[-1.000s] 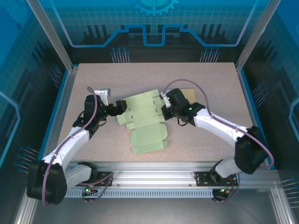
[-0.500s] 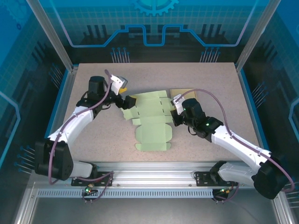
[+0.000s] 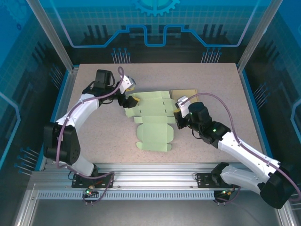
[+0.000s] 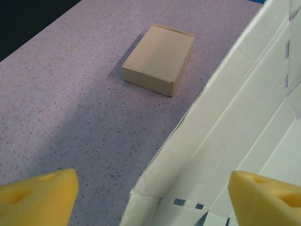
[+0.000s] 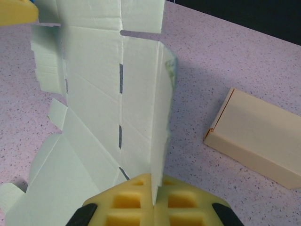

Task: Fold the paper box

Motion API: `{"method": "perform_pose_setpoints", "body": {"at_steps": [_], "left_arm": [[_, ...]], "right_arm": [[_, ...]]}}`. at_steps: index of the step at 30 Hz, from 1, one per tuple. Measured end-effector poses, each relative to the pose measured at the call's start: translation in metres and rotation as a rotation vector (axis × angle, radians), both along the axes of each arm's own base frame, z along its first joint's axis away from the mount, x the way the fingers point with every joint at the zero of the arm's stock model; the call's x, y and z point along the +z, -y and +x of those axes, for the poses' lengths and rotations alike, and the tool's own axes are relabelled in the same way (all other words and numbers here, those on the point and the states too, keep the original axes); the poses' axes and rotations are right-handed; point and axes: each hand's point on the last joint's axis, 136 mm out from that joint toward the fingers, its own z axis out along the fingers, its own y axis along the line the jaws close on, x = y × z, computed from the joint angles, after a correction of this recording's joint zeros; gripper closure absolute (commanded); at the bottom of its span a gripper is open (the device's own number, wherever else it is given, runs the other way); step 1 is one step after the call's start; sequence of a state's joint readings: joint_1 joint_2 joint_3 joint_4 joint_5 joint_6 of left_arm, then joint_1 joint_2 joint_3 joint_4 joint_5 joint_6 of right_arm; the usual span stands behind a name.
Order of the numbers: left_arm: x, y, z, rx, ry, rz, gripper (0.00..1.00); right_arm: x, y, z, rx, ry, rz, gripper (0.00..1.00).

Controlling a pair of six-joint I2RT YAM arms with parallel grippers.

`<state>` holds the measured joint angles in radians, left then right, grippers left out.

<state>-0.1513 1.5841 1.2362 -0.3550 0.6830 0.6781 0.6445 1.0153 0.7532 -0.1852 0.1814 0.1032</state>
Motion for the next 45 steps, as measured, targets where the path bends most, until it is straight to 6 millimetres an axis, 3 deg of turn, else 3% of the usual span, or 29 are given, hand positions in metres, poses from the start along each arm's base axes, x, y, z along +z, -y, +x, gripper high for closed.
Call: {"method": "perform_pose_setpoints", "body": {"at_steps": [1, 5, 7, 15, 19, 22, 24, 26, 31, 35, 40, 45], "left_arm": [[0.000, 0.001, 0.001, -0.011, -0.002, 0.002, 0.30], [-0.002, 0.005, 0.005, -0.048, -0.022, 0.002, 0.64], [-0.003, 0.007, 0.006, -0.067, -0.028, 0.001, 0.70], [-0.003, 0.010, -0.001, -0.101, -0.048, -0.012, 0.80], [0.003, 0.009, -0.012, -0.109, -0.008, -0.011, 0.83], [0.006, 0.012, -0.028, -0.126, 0.057, 0.009, 0.87], [0.005, 0.018, -0.040, -0.146, 0.101, 0.037, 0.92], [0.001, 0.027, -0.049, -0.169, 0.141, 0.067, 0.97], [-0.016, 0.047, -0.057, -0.198, 0.252, 0.161, 1.00], [-0.023, 0.054, -0.059, -0.200, 0.325, 0.198, 1.00], [-0.018, 0.054, -0.054, -0.165, 0.436, 0.209, 1.00], [-0.016, 0.061, -0.054, -0.162, 0.498, 0.204, 1.00]], "right_arm": [[0.001, 0.000, 0.000, 0.001, 0.001, 0.002, 1.00], [0.001, 0.000, 0.000, 0.003, 0.002, 0.005, 1.00], [0.001, 0.001, 0.000, 0.001, 0.002, 0.005, 1.00], [0.001, 0.001, 0.000, -0.003, 0.003, 0.003, 0.99], [0.002, 0.005, 0.003, -0.022, 0.001, 0.007, 0.77], [0.001, 0.013, 0.007, -0.070, -0.011, 0.026, 0.53], [0.000, 0.019, 0.010, -0.103, -0.023, 0.040, 0.43], [-0.002, 0.024, 0.012, -0.131, -0.039, 0.052, 0.37], [0.000, 0.036, 0.005, -0.183, -0.074, 0.085, 0.16], [0.017, 0.049, 0.000, -0.242, -0.049, 0.144, 0.00], [0.046, 0.084, -0.004, -0.366, 0.019, 0.321, 0.00], [0.038, 0.122, 0.003, -0.518, -0.041, 0.527, 0.00]]}}
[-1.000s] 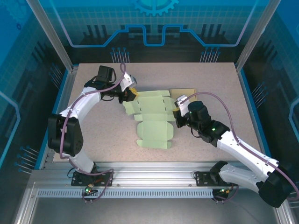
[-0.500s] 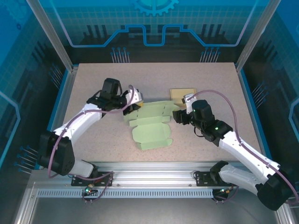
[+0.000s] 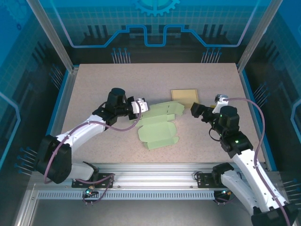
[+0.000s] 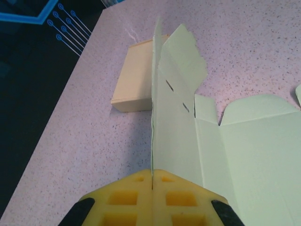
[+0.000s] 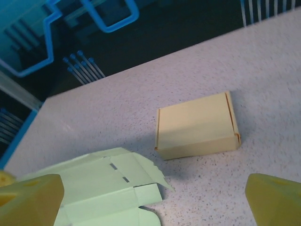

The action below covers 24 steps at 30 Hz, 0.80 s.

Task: Fold the paper box

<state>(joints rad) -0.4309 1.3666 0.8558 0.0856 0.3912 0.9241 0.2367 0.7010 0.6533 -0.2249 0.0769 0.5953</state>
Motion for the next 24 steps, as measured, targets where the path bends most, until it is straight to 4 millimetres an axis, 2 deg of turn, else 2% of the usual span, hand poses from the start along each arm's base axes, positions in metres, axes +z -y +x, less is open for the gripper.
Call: {"method": "perform_pose_setpoints", "body": {"at_steps": [2, 6, 9, 11, 18, 21, 24], "left_arm": [[0.004, 0.004, 0.001, -0.006, 0.028, -0.010, 1.00], [0.008, 0.011, 0.001, -0.016, 0.085, -0.021, 1.00], [0.004, 0.016, 0.001, -0.026, 0.111, -0.012, 1.00], [0.000, 0.020, 0.000, -0.032, 0.126, -0.003, 1.00], [-0.016, 0.034, -0.001, -0.044, 0.193, 0.046, 1.00], [-0.023, 0.038, 0.000, -0.041, 0.223, 0.068, 1.00], [-0.026, 0.041, 0.002, -0.032, 0.260, 0.085, 1.00]], "right_arm": [[-0.010, 0.004, 0.003, -0.034, -0.038, 0.072, 0.00], [-0.032, -0.001, 0.004, -0.037, -0.121, 0.140, 0.00], [-0.037, -0.006, 0.007, -0.016, -0.182, 0.141, 0.00], [-0.034, -0.013, 0.012, 0.013, -0.220, 0.123, 0.00], [0.004, -0.050, 0.039, 0.130, -0.255, 0.032, 0.00], [0.002, -0.059, 0.055, 0.150, -0.299, 0.002, 0.02], [-0.009, -0.068, 0.070, 0.171, -0.361, -0.027, 0.07]]}}
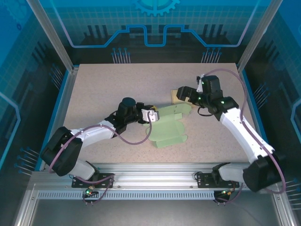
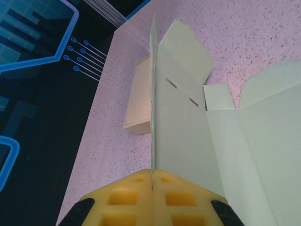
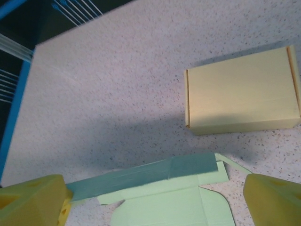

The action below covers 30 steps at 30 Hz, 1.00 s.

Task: Fold the paper box

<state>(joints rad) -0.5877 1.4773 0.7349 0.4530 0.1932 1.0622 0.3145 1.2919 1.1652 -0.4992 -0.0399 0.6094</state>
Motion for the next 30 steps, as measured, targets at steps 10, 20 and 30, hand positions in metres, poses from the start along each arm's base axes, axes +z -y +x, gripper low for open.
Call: {"method": "perform_pose_setpoints", "body": {"at_steps": [10, 20, 30], "left_arm": [[-0.005, 0.002, 0.007, 0.037, 0.088, 0.025, 1.00], [-0.003, 0.000, 0.013, 0.066, 0.114, 0.022, 1.00], [-0.005, 0.002, 0.015, 0.071, 0.124, 0.016, 1.00]], "right_arm": [[-0.053, -0.025, 0.021, 0.077, -0.187, -0.015, 0.16], [-0.073, -0.036, 0.014, 0.098, -0.255, 0.045, 0.20], [-0.092, -0.035, 0.007, 0.084, -0.315, 0.052, 0.21]]}}
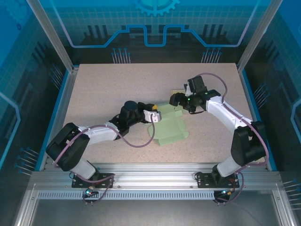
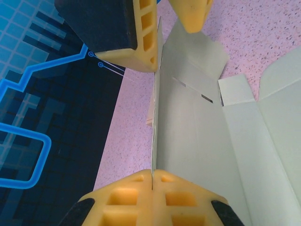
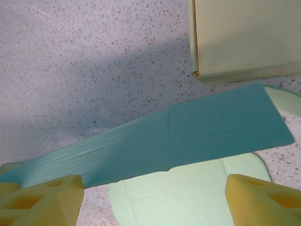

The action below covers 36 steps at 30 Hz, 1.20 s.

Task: Fold the paper box

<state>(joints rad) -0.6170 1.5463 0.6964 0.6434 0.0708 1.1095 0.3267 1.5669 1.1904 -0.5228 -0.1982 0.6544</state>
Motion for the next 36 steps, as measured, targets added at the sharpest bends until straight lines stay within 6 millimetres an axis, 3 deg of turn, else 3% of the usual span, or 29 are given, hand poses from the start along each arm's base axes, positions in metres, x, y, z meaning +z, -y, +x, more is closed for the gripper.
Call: {"method": "perform_pose_setpoints", "body": {"at_steps": [6, 14, 17, 20, 23, 26, 36], "left_arm": [[-0.003, 0.000, -0.003, -0.001, 0.001, 0.001, 1.00], [0.002, 0.011, -0.009, -0.027, 0.039, 0.005, 1.00], [0.002, 0.014, -0.012, -0.035, 0.048, 0.014, 1.00], [0.001, 0.014, -0.012, -0.035, 0.054, 0.022, 1.00], [0.001, 0.013, -0.011, -0.028, 0.057, 0.025, 1.00], [0.000, 0.013, -0.009, -0.017, 0.062, 0.025, 1.00], [-0.014, 0.016, -0.005, -0.009, 0.059, 0.042, 1.00]], "right_arm": [[0.000, 0.001, -0.001, 0.019, -0.002, -0.023, 0.22], [0.049, 0.008, 0.010, 0.050, 0.128, -0.074, 0.20], [0.056, 0.009, 0.016, 0.065, 0.145, -0.089, 0.19], [0.049, 0.007, 0.025, 0.080, 0.127, -0.109, 0.19], [0.031, 0.006, 0.029, 0.092, 0.077, -0.127, 0.19], [0.013, 0.006, 0.025, 0.099, 0.017, -0.138, 0.19], [-0.010, 0.007, 0.011, 0.091, -0.045, -0.082, 0.20]]}}
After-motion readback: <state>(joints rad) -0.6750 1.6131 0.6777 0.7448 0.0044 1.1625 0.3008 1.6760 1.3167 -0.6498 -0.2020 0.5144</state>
